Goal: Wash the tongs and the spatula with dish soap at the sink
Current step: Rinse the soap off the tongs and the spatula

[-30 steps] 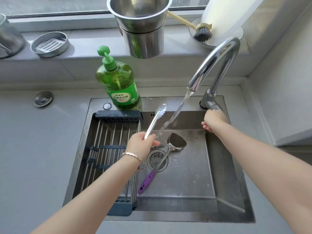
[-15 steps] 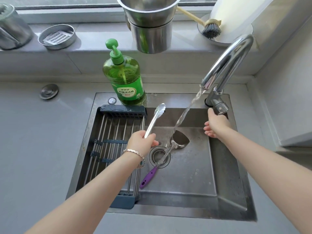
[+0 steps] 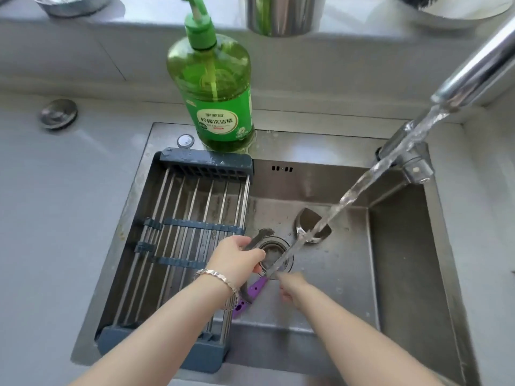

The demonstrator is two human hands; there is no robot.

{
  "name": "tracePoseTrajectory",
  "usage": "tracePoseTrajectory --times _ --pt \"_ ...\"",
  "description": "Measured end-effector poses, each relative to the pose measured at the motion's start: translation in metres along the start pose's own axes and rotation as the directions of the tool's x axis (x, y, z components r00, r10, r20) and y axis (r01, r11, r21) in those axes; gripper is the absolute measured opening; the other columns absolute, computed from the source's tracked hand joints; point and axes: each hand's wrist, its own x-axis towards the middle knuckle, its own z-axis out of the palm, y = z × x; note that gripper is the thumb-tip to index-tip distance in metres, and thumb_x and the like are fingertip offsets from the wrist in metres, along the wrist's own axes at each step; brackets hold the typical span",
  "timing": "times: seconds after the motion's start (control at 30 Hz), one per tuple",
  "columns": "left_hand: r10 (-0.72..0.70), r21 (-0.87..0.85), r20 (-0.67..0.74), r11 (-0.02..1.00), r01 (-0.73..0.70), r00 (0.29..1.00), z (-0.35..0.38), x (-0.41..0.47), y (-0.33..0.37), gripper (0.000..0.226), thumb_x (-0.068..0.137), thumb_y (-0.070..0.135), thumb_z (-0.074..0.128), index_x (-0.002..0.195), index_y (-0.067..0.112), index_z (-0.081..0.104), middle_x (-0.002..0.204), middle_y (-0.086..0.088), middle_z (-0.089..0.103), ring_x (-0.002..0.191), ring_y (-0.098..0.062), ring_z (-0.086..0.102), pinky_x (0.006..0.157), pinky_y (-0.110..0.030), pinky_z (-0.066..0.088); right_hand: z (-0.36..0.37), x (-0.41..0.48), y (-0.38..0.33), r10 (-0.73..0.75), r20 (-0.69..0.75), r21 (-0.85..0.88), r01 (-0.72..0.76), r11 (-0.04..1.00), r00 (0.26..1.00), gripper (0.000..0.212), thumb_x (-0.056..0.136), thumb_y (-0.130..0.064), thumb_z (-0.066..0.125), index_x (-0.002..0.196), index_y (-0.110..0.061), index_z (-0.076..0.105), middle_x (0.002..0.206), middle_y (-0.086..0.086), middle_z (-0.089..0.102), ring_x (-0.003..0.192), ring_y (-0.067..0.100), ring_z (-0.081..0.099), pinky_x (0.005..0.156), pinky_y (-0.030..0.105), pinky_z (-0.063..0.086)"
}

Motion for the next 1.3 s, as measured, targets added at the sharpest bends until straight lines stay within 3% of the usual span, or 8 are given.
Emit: tracePoseTrajectory --times 0.17,0.37,0.57,0.73,0.83,0.93,1.07,1.3 --pt "0.006 -0.088 -0.022 0.996 -0.008 1.0 0.003 0.016 -0.02 0.042 0.089 0.012 0.053 0.131 0.013 0.047 0.068 -0.001 0.063 0.065 -0.015 0.054 0.037 -0.004 0.036 0.016 0.074 0.0 -0.08 -0.068 0.211 0.092 0.973 0.994 0.015 0.089 -0.017 0.06 0.078 -0.012 0.05 0.079 0.008 0.053 0.06 0.015 0.05 0.061 0.029 0.047" --pt "0.063 -0.132 -0.04 0.989 -0.068 0.997 0.008 0.021 -0.035 0.029 0.091 0.01 0.052 0.114 0.028 0.05 0.07 -0.002 0.062 0.062 -0.011 0.059 0.044 -0.004 0.042 0.012 0.059 -0.017 -0.085 -0.069 0.337 0.103 0.936 0.994 0.027 0.093 0.003 0.047 0.07 -0.012 0.049 0.042 -0.006 0.058 0.039 0.006 0.056 0.044 0.021 0.049" --pt "0.138 -0.127 -0.075 0.981 -0.147 0.988 0.012 0.003 -0.02 0.023 0.093 0.006 0.047 0.095 0.021 0.064 0.063 -0.001 0.061 0.057 -0.013 0.056 0.062 -0.021 0.05 -0.028 0.0 -0.026 -0.105 -0.051 0.604 0.114 0.789 0.993 0.021 0.094 0.01 0.034 0.084 -0.002 0.049 0.068 0.013 0.051 0.048 0.021 0.056 0.038 0.023 0.05" --pt "0.213 -0.06 -0.073 0.974 -0.217 0.974 0.008 -0.029 0.014 0.027 0.088 0.002 0.05 0.08 0.023 0.066 0.063 0.0 0.063 0.052 -0.014 0.046 0.061 -0.028 0.042 -0.083 -0.06 -0.036 -0.108 -0.024 0.731 0.092 0.676 0.994 0.021 0.096 0.01 0.033 0.081 0.002 0.044 0.069 0.016 0.047 0.054 0.026 0.051 0.073 0.035 0.053" --pt "0.298 0.035 -0.054 0.954 -0.297 0.953 0.004 -0.053 0.035 0.02 0.09 0.015 0.053 0.078 0.023 0.066 0.07 0.0 0.065 0.062 -0.014 0.053 0.068 -0.027 0.046 -0.106 -0.093 -0.038 -0.108 -0.006 0.76 0.075 0.645 0.994 0.028 0.097 0.009 0.032 0.072 0.003 0.042 0.045 0.016 0.054 0.028 0.021 0.054 0.033 0.024 0.048" --pt "0.36 0.142 0.017 0.923 -0.358 0.933 0.007 -0.076 0.05 0.019 0.09 0.039 0.052 0.088 0.025 0.065 0.082 0.004 0.066 0.078 -0.013 0.06 0.069 -0.025 0.046 -0.119 -0.123 -0.044 -0.131 0.049 0.832 0.032 0.554 0.99 0.029 0.097 0.008 0.032 0.071 0.003 0.044 0.033 0.013 0.053 0.024 0.018 0.052 0.041 0.02 0.051" --pt "0.413 0.181 0.008 0.895 -0.408 0.911 0.02 -0.09 0.065 0.026 0.084 0.044 0.06 0.101 0.026 0.065 0.082 0.008 0.064 0.066 -0.004 0.056 0.053 -0.013 0.039 -0.118 -0.159 -0.058 -0.161 0.115 0.92 -0.044 0.389 0.98 0.026 0.099 0.004 0.029 0.086 0.009 0.051 0.087 0.021 0.062 0.07 0.022 0.071 0.094 0.029 0.043" --pt "0.489 0.463 -0.079 0.79 -0.402 0.869 0.022 -0.072 0.115 0.018 0.078 0.037 0.065 0.091 0.023 0.067 0.08 0.006 0.062 0.073 -0.014 0.061 0.069 -0.024 0.05 -0.119 -0.177 -0.072 -0.106 0.18 0.976 -0.165 0.141 0.978 0.032 0.102 -0.004 0.027 0.106 0.006 0.057 0.13 0.017 0.055 0.129 0.018 0.047 0.11 0.025 0.03"
